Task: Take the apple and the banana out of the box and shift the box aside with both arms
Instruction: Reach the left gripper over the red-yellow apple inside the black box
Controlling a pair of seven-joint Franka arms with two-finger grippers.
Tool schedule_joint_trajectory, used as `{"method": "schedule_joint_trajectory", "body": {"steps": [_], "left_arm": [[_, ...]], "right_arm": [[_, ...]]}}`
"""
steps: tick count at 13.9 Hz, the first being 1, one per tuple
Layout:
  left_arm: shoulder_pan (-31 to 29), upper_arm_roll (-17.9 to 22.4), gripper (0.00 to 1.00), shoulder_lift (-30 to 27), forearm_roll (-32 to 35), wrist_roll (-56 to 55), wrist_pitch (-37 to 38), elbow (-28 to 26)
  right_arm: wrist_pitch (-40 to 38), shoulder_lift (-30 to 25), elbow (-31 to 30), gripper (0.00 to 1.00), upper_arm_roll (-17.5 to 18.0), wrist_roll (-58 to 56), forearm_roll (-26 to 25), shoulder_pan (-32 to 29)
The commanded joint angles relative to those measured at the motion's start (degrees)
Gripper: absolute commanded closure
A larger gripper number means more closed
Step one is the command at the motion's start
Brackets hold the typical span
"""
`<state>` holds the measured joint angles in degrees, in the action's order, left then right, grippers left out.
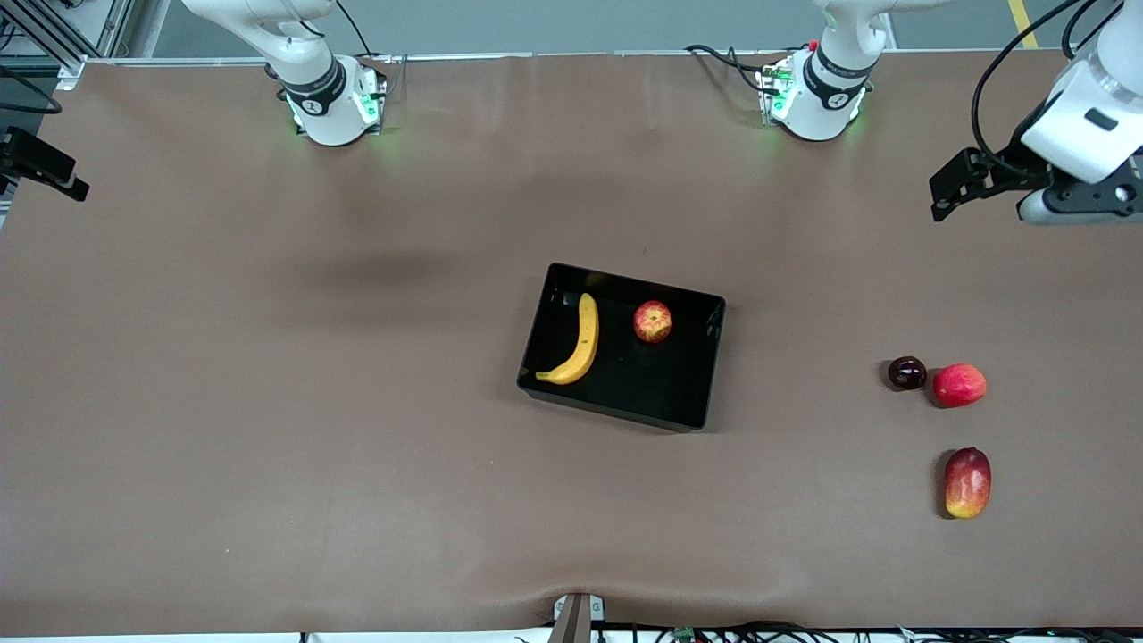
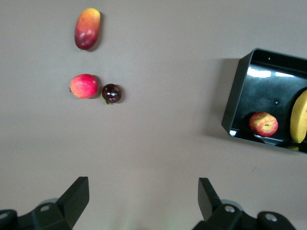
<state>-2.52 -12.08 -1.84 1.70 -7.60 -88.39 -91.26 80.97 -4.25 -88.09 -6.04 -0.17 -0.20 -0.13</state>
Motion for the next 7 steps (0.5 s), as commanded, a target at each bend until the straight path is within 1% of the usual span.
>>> {"method": "schedule_joint_trajectory", "body": {"steps": [1,2,4,6,7], "left_arm": [[2.7,-2.9,0.00,5.5,1.9,-1.7,0.7,1.2],[3.9,-3.9,0.00,7.6,1.9,-3.9,-0.5,1.0],[6.8,-5.1,0.00,10.0,1.9,-9.8,-5.8,-0.7],[10.6,-5.3,0.00,12.8,2.1,-16.2,-10.4,-2.3],[12.1,-5.3,0.00,14.6,2.1,-19.1,-13.9,-3.3]], "right_arm": [[-0.7,0.7,0.9,0.00,0.2,-0.6,0.0,-0.7],[-0.7,0.7,0.9,0.00,0.2,-0.6,-0.1,-0.7],[-0.7,0.8,0.9,0.00,0.1,-0.5,0.0,-0.7],[-0.7,0.9,0.9,0.00,0.2,-0.5,-0.1,-0.8],[-0.7,1.5,0.9,0.00,0.2,-0.5,-0.1,-1.2]]}}
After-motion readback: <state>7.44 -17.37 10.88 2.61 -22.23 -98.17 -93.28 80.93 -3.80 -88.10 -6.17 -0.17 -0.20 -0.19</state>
